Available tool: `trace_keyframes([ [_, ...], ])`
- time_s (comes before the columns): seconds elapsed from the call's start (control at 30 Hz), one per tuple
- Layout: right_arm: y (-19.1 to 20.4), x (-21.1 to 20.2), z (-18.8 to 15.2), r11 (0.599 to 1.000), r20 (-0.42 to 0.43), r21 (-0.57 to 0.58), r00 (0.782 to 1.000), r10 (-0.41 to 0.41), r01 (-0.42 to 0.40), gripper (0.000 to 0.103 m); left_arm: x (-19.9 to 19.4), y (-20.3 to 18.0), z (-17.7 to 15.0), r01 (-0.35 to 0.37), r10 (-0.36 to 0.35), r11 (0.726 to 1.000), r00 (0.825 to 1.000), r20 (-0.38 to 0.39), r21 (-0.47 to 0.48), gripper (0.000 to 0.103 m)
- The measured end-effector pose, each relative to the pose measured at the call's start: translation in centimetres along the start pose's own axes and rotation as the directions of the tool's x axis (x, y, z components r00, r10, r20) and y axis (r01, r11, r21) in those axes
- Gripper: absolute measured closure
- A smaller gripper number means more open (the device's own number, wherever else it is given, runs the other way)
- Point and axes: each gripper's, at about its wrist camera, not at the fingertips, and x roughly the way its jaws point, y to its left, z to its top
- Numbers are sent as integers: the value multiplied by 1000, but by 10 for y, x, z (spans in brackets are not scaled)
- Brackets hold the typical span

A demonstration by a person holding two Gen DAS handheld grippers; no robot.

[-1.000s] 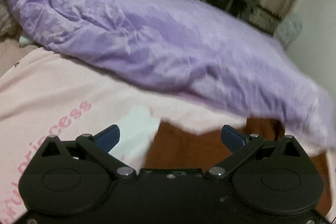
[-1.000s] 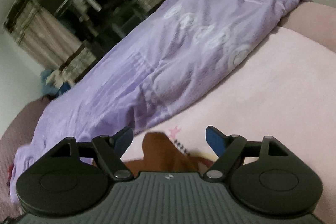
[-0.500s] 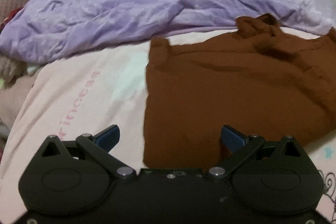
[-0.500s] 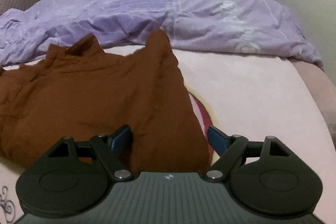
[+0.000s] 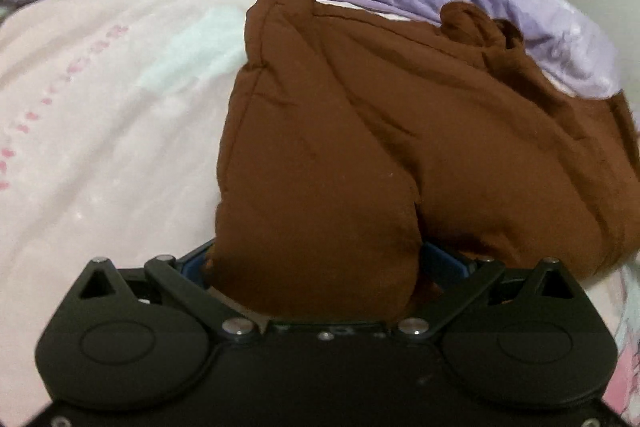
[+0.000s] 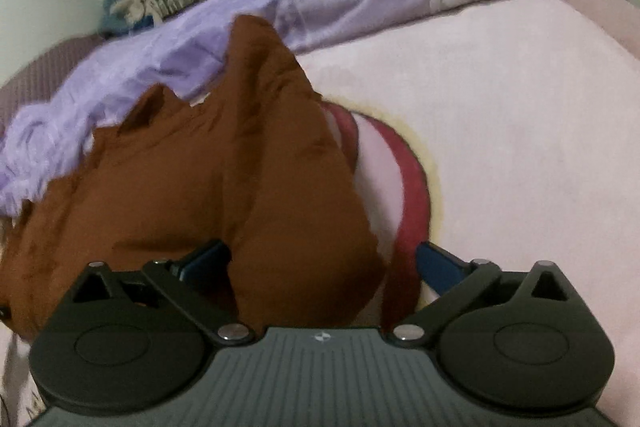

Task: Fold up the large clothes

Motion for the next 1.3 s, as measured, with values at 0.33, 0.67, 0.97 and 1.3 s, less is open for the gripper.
trace_keyframes([
  [0.33, 27, -19, 12, 999, -4, 20, 999, 37, -37, 79, -53, -11, -4, 62, -62, 998, 991, 121, -1, 71],
  [0.67, 59, -148, -12, 995, 151, -85, 987, 56, -44, 81, -193, -37, -39, -9, -8, 999, 944, 330, 49, 72],
  [0.97, 31, -149, -105, 994, -7, -67, 996, -91, 90, 78, -173, -3, -157, -2, 7, 998, 997, 73, -66, 68],
  [1.3, 30, -142, -113, 957, 53, -78, 960, -277, 280, 18, -189, 19, -164, -95, 107, 988, 989, 105, -118, 15],
])
